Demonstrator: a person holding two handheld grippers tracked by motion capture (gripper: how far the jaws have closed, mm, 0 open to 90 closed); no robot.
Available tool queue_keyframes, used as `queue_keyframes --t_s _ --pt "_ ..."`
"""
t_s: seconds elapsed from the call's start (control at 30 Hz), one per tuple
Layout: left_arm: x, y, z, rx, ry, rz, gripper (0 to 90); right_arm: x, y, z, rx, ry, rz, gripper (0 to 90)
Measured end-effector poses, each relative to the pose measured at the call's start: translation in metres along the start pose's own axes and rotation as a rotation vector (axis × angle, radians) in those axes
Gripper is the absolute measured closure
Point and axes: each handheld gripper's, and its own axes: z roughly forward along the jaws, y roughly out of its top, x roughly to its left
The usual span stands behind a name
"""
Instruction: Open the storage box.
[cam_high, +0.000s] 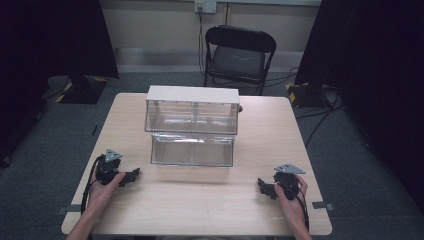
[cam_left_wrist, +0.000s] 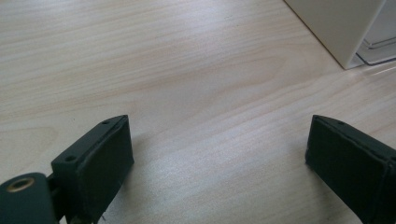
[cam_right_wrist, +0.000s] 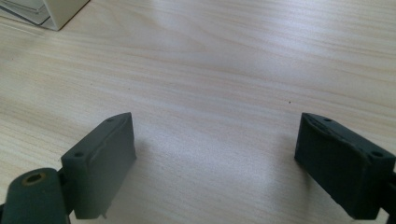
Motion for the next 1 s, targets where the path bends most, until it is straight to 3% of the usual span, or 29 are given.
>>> queue_keyframes --t_s 0.27,0.63,0.83,1.0 --pt "-0.001 0.0 -0.001 0.0 0.001 0.002 8.1 0.0 0.0 0.0 0.0 0.0 0.0 11.5" --pt "-0.002 0.003 -0.005 0.018 -0.026 -0.008 19.0 0.0 0.0 0.0 0.0 0.0 0.0 11.5" --pt "-0.006 0.007 -0.011 -0.009 -0.037 -0.008 19.9 0.0 0.0 0.0 0.0 0.0 -0.001 11.4" --pt "-0.014 0.011 -0.015 -0.034 -0.065 0.027 21.1 0.0 0.0 0.0 0.0 0.0 0.0 11.4"
